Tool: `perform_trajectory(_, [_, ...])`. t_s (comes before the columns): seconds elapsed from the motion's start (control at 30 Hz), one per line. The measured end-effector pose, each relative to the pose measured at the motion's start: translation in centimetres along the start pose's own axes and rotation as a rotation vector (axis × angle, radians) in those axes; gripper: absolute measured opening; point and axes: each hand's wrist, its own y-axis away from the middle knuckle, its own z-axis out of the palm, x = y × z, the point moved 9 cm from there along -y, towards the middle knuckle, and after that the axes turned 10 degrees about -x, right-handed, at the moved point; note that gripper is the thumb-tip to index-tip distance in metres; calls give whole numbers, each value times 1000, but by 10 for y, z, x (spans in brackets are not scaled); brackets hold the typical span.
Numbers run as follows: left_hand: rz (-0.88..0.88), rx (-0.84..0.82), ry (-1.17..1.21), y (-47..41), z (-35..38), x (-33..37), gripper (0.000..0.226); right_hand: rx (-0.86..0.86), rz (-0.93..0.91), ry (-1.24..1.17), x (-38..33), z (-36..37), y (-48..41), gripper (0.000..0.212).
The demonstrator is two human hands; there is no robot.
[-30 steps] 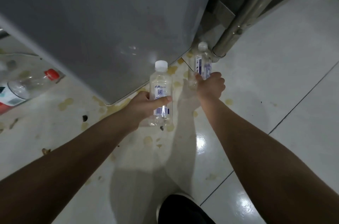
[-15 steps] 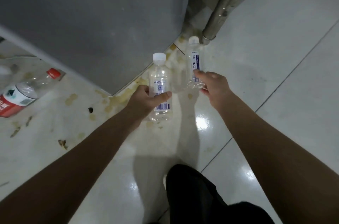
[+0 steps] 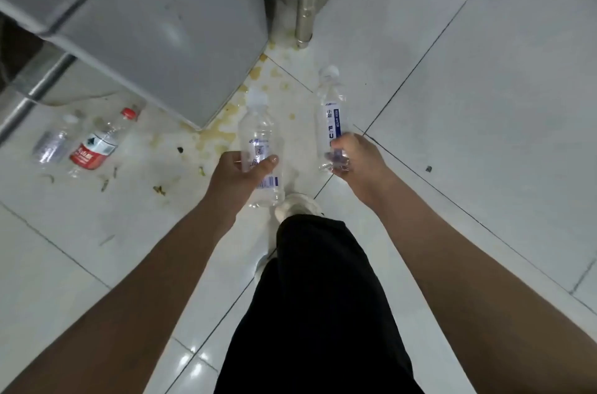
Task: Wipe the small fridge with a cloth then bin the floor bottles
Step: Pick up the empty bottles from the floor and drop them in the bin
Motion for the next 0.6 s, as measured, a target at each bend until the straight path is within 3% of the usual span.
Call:
perform_trajectory(0.07, [7, -17, -16, 41, 4, 30, 60, 7, -23, -52, -22, -3, 45, 5])
perform_trajectory(0.17, [3, -43, 13, 104, 10, 67, 73, -5, -53, -69, -52, -5, 110, 9])
perform_trajectory(0.37, [69, -11, 52, 223, 32, 132, 45, 3, -111, -98, -80, -13, 239, 42])
perform_trajectory(0.6, [187, 0, 110, 346, 82, 167, 36, 71, -153, -204, -78, -40, 379, 33])
